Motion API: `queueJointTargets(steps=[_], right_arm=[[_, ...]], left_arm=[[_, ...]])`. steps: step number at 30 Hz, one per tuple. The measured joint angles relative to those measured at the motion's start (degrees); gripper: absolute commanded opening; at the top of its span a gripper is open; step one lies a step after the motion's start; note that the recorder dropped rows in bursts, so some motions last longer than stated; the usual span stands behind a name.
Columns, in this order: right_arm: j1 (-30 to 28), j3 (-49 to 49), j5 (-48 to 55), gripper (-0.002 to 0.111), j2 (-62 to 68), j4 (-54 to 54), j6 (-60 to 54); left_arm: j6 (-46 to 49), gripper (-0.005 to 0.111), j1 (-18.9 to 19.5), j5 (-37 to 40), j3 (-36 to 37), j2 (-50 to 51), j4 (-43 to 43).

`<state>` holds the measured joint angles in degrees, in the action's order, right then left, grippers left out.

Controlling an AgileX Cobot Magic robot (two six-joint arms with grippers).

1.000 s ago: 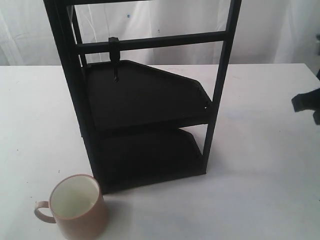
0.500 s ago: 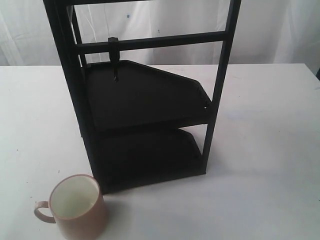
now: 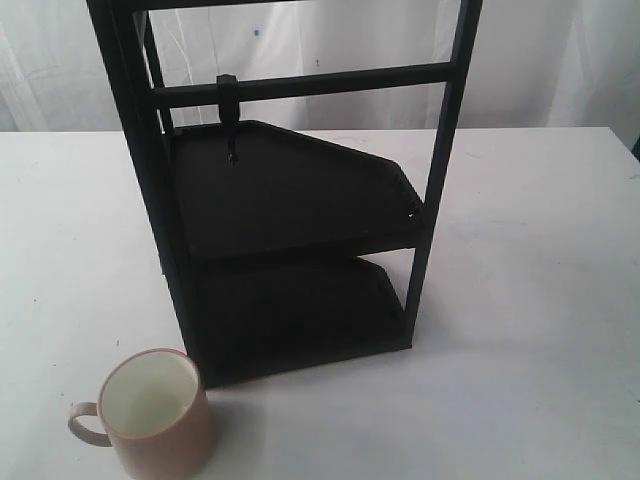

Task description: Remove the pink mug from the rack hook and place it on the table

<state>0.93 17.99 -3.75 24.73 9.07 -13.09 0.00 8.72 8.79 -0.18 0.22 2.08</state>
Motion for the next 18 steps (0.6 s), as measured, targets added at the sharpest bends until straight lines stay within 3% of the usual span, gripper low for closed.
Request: queueJointTargets(steps=[11, 18], right_arm=[[2.5, -0.2, 2.5, 0.000, -1.4, 0.0, 0.1], [-1.3, -1.2, 5.1, 0.000, -16.9, 0.0, -1.3]], left_arm=[[0.0, 0.000, 0.0, 0.0, 0.0, 0.0, 0.0], [0.0, 0.000, 0.0, 0.0, 0.0, 0.0, 0.0]])
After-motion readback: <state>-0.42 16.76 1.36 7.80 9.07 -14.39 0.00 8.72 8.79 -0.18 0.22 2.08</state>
